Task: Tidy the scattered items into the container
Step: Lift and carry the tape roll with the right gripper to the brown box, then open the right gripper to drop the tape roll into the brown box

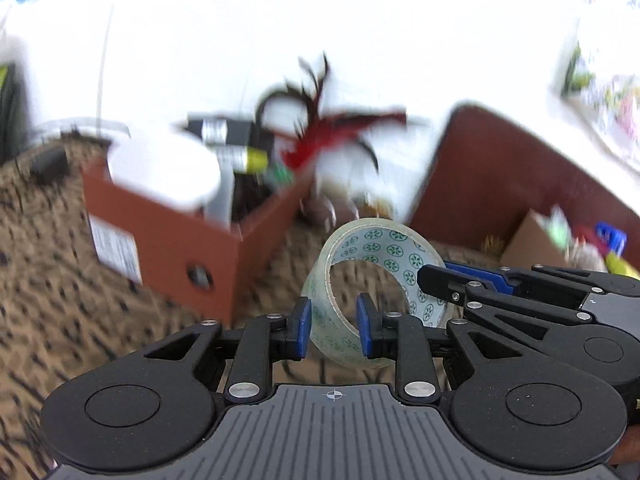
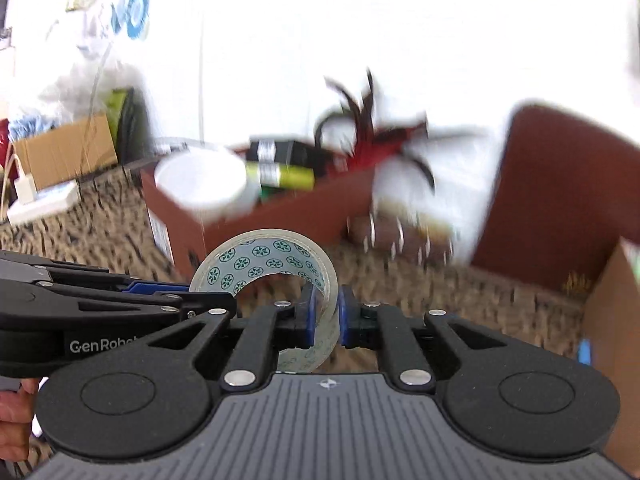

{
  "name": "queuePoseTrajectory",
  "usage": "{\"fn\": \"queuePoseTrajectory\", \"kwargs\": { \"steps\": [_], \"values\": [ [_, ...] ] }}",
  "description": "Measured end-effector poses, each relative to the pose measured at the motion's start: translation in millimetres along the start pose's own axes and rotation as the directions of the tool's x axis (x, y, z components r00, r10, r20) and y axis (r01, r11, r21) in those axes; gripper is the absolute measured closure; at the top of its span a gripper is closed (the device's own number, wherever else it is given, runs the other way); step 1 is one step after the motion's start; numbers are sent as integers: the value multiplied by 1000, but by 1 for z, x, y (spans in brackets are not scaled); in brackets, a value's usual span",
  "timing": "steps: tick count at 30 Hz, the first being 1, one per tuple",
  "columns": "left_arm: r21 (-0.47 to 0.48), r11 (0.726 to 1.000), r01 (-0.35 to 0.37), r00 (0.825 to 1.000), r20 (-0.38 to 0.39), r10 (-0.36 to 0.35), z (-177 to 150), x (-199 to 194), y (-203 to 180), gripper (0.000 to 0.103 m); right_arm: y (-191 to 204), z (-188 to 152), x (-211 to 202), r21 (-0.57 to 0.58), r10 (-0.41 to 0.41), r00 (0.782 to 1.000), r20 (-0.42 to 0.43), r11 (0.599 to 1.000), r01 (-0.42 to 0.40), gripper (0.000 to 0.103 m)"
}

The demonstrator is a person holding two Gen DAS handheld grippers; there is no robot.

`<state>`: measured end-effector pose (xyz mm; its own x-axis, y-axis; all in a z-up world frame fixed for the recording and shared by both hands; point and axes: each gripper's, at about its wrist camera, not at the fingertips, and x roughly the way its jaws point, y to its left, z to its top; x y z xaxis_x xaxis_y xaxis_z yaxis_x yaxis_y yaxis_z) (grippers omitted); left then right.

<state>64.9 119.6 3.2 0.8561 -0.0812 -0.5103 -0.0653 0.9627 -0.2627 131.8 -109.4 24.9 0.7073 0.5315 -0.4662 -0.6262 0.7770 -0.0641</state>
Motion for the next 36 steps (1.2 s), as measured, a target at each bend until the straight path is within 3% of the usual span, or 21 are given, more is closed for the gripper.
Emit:
{"fn": "queuePoseTrajectory", "kwargs": {
  "steps": [7, 11, 19, 25, 26, 27, 28, 29, 30, 32, 36],
  "values": [
    [11, 998, -61, 993, 101, 60, 68, 1, 20, 81, 7, 63, 31, -25, 51, 992, 116, 999, -48, 90],
    [14, 996, -92, 989, 116, 90, 100, 21, 32, 81, 5, 88, 68, -10, 76, 989, 124, 997, -75, 90],
    [11, 993, -116, 991, 71, 114, 123, 85, 58, 81, -14, 97, 137, 59, 137, 987, 83, 988, -142, 90],
    [23, 992, -126, 991, 40, 125, 128, 127, 65, 80, -27, 92, 176, 102, 143, 988, 59, 984, -148, 87],
    [29, 992, -126, 991, 36, 125, 129, 133, 65, 75, -28, 91, 182, 101, 144, 988, 59, 984, -150, 82],
    [38, 991, -128, 991, 37, 127, 129, 138, 65, 60, -29, 90, 185, 94, 142, 988, 63, 985, -148, 78],
    [48, 988, -144, 989, 46, 142, 128, 140, 64, 57, -29, 89, 186, 85, 129, 989, 67, 987, -134, 65],
    [54, 984, -171, 984, 59, 168, 127, 139, 64, 44, -29, 87, 185, 74, 102, 992, 73, 991, -108, 58],
    [55, 980, -191, 980, 74, 187, 125, 137, 65, 37, -30, 85, 184, 69, 84, 993, 80, 994, -90, 55],
    [40, 981, -192, 978, 95, 188, 122, 131, 71, 15, -38, 81, 183, 91, 80, 994, 79, 992, -87, 41],
    [1, 987, -164, 984, 65, 163, 120, 124, 75, 13, -46, 72, 177, 149, 76, 994, 77, 985, -87, 22]
  ]
}}
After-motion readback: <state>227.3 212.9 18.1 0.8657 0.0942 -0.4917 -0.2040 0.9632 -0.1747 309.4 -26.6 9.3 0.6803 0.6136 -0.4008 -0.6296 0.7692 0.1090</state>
